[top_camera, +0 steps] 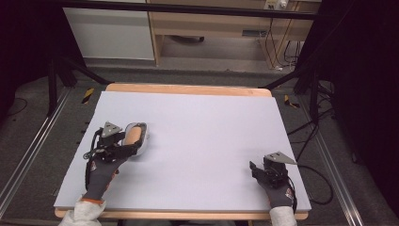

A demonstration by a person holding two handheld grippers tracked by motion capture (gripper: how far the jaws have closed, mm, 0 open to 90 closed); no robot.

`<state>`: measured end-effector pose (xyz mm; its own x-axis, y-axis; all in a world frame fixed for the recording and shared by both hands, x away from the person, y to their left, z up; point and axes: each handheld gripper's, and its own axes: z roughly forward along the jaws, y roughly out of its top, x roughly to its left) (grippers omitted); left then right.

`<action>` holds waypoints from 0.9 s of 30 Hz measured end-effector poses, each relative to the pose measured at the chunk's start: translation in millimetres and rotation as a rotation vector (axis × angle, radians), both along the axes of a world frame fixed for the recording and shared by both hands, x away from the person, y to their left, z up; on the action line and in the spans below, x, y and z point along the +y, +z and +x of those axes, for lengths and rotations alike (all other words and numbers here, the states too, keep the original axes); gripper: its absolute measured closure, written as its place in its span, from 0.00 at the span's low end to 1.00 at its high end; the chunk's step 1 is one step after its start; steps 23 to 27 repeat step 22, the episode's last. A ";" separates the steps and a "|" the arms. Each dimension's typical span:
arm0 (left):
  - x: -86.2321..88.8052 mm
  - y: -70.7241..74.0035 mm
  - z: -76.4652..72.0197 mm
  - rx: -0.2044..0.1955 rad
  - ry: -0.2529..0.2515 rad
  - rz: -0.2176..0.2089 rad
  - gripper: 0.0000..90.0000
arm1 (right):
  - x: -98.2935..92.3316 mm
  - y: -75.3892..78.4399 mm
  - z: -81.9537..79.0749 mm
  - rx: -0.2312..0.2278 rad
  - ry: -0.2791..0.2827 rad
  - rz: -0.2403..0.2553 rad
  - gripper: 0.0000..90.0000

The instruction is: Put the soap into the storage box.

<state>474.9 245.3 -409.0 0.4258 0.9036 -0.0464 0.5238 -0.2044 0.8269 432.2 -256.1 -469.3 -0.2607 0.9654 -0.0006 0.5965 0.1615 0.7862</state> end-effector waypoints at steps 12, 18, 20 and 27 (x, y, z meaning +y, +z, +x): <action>26.0 -14.2 -33.0 -0.013 0.015 0.032 0.27 | -3.9 -1.6 -0.4 0.007 -0.020 0.007 0.41; 37.9 -28.5 -39.8 0.006 0.032 0.049 0.26 | -6.6 -2.8 -1.9 0.008 -0.023 0.007 0.40; 40.2 -32.9 -41.5 0.009 0.039 0.058 0.25 | -6.9 -3.1 -2.0 0.008 -0.023 0.003 0.40; 42.7 -36.1 -42.3 0.011 0.045 0.066 0.25 | -6.3 -3.0 -2.1 0.007 -0.022 0.002 0.40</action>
